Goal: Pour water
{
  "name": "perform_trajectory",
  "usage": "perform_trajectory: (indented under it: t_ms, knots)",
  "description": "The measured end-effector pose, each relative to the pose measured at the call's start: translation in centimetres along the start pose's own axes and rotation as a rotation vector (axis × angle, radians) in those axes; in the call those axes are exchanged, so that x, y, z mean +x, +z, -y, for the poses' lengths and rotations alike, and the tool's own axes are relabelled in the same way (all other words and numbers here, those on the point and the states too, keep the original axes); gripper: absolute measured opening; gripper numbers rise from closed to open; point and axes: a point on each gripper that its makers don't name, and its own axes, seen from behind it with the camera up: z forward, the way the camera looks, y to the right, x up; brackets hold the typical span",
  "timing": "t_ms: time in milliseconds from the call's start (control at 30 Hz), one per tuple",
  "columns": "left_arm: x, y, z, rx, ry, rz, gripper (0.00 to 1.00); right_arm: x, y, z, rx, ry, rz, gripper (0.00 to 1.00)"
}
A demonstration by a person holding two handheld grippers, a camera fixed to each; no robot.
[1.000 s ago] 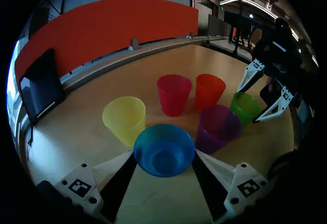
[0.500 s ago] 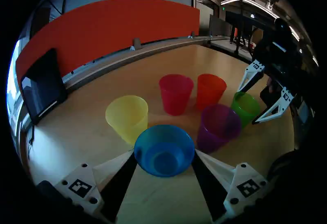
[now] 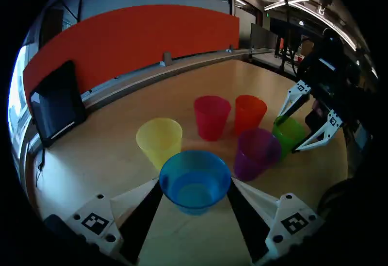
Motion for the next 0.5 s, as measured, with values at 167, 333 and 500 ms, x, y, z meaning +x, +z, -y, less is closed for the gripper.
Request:
perform_trajectory:
  t_ms: [167,333,500]
  knots:
    - [0.8,-1.2,0.1,0.012,-0.003,-0.030,0.87,0.0,-0.6,0.2,-0.006,-0.006,-0.004,0.91]
    - [1.7,-2.7,0.0,0.022,-0.007,-0.066,0.87,1.3,-2.0,0.6,-0.014,-0.002,-0.044,0.91]
    - [2.8,-4.4,-0.3,0.032,-0.007,-0.110,0.87,2.9,-3.7,0.9,-0.030,-0.002,-0.090,0.91]
